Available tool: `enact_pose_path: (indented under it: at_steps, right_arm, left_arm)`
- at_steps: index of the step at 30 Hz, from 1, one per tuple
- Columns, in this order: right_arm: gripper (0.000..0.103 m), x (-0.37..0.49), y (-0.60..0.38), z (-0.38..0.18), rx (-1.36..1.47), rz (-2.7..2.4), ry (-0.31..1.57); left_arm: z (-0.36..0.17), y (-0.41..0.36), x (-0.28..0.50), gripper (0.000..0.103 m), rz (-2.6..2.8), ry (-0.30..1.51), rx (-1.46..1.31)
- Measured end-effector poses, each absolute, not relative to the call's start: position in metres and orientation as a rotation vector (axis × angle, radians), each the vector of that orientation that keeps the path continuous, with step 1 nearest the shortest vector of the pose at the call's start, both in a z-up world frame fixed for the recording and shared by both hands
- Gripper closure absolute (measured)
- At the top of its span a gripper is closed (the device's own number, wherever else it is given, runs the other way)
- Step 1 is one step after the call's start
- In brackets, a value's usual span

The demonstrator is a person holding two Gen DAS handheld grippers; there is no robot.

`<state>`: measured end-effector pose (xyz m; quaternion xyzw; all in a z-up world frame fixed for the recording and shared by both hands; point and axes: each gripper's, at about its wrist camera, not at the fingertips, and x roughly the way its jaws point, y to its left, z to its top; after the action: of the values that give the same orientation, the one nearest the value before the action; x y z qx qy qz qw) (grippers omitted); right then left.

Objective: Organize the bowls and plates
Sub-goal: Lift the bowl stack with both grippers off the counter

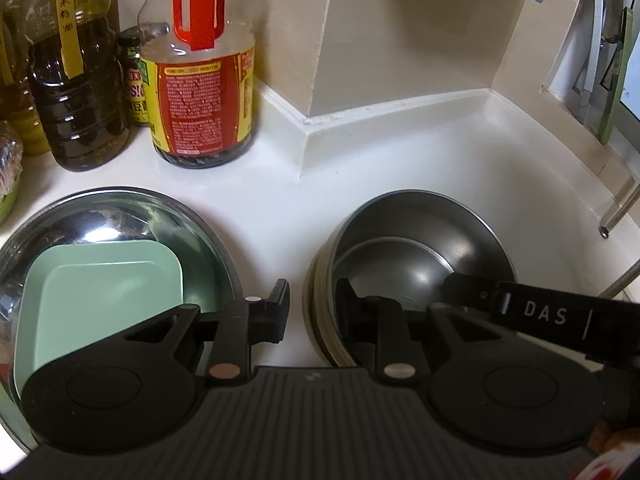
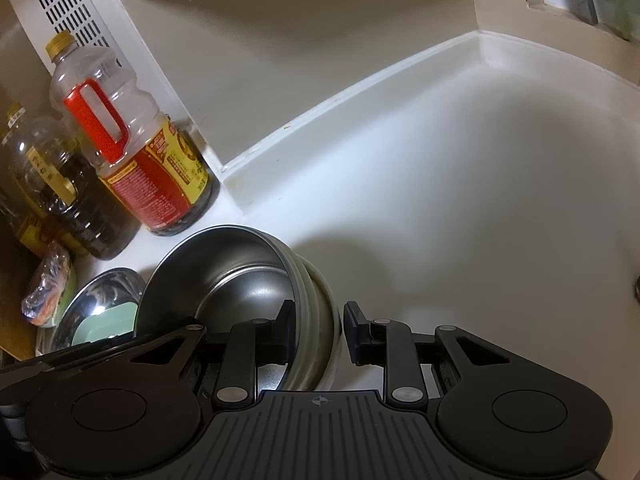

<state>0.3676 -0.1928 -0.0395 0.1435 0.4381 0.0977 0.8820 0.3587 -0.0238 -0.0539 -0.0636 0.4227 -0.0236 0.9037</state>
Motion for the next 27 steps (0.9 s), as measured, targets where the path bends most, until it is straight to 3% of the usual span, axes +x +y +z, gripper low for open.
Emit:
enact_pose_path:
  at_steps: [11,15,27]
  right_arm:
    - [0.077,0.365,-0.202,-0.045,0.395,0.183,0.886]
    - [0.077,0.364,-0.203,-0.045,0.418,0.178,0.877]
    - [0.078,0.361,-0.210,-0.046,0.438,0.190,0.864]
  left_arm:
    - [-0.057,-0.019,0.360,0.073,-0.025,0.846,-0.144]
    - [-0.059,-0.013,0.360,0.087,-0.089,0.841,-0.223]
    - [-0.058,-0.015,0.357,0.086,-0.094,0.831,-0.221]
